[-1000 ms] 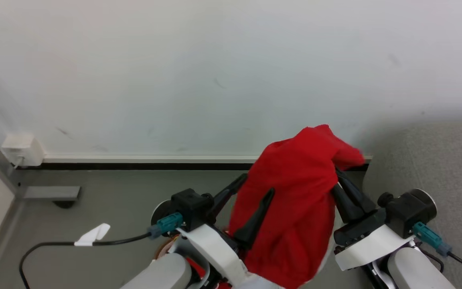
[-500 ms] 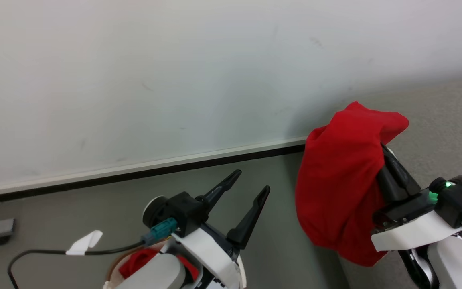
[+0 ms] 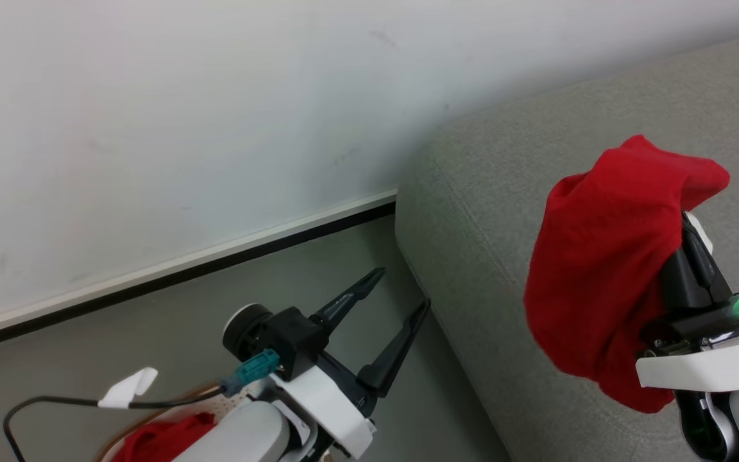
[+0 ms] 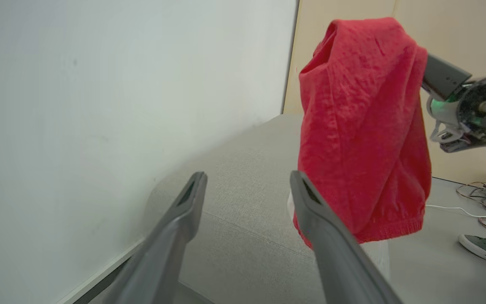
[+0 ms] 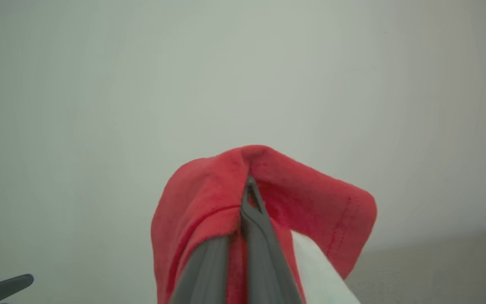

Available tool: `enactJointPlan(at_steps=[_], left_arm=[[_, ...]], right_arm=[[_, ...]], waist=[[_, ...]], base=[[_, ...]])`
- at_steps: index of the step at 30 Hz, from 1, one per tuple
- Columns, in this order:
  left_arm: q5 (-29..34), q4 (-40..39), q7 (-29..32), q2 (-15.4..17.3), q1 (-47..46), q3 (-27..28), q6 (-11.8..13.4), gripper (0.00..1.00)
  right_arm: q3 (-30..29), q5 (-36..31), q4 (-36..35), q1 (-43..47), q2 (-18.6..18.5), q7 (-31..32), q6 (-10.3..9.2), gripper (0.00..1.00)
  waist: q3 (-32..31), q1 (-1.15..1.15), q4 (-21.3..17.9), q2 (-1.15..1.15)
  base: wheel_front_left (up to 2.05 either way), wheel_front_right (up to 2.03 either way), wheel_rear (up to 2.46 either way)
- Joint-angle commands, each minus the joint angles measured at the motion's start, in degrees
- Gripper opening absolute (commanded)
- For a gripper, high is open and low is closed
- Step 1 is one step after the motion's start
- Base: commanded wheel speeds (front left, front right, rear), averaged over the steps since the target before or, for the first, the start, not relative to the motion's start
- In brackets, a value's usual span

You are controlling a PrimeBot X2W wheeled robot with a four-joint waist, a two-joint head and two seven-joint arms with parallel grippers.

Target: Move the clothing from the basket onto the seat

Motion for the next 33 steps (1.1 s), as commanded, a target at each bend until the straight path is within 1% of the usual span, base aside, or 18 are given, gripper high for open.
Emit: enactJointPlan(at_steps=[1, 8, 13, 19, 22, 26, 29, 33], left_arm=[[0.4, 0.1, -0.1, 0.4, -0.2, 0.1, -0.2, 1.00], [1.0, 0.1, -0.2, 0.5, -0.7, 0.3, -1.2, 1.00], [1.7, -1.1, 0.2, 1.1, -2.2, 0.2, -1.9, 1.00], [2.8, -4.0, 2.8, 3.2, -4.7, 0.3, -2.0, 1.00], [3.3, -6.0, 4.9, 4.8, -6.4, 0.5, -1.9, 1.00], [4.3, -9.5, 7.5, 6.8, -9.0, 1.0, -1.8, 1.00], [5.1, -12.2, 9.4, 8.4, -10.5, 1.2, -2.0, 1.00], [6.1, -14.7, 10.9, 10.2, -12.2, 1.6, -2.1, 1.00]], right_arm=[[-0.5, 0.7, -0.5, 0.7, 0.1, 0.0, -0.12, 0.00], [-2.8, 1.5, -2.1, 0.8, 0.6, 0.0, -0.12, 0.00], [-6.0, 3.7, -2.6, -1.3, 1.1, 0.0, -0.12, 0.00], [-11.4, 6.7, -2.0, -6.2, -0.2, 0.0, -0.12, 0.00], [-14.3, 12.2, 0.7, -9.9, 0.0, 0.0, -0.12, 0.00], [-17.1, 17.9, 5.0, -16.1, -2.7, 0.0, -0.12, 0.00], [-19.0, 20.9, 8.5, -20.9, -4.9, 0.0, -0.12, 0.00], [-19.1, 22.7, 14.1, -27.0, -7.6, 0.0, -0.12, 0.00]], waist=[[1.3, 0.00, -1.5, 0.00], [3.6, 0.00, -2.7, 0.00], [6.5, 0.00, -1.9, 0.00], [12.7, 0.00, -0.1, 0.00], [17.1, 0.00, 1.0, 0.00], [23.6, 0.00, 2.3, 0.00], [28.1, 0.00, 3.3, 0.00], [32.4, 0.00, 4.2, 0.00]], base=[[0.00, 0.00, 0.00], [0.00, 0.00, 0.00], [0.00, 0.00, 0.00], [0.00, 0.00, 0.00], [0.00, 0.00, 0.00], [0.00, 0.00, 0.00], [0.00, 0.00, 0.00], [0.00, 0.00, 0.00]])
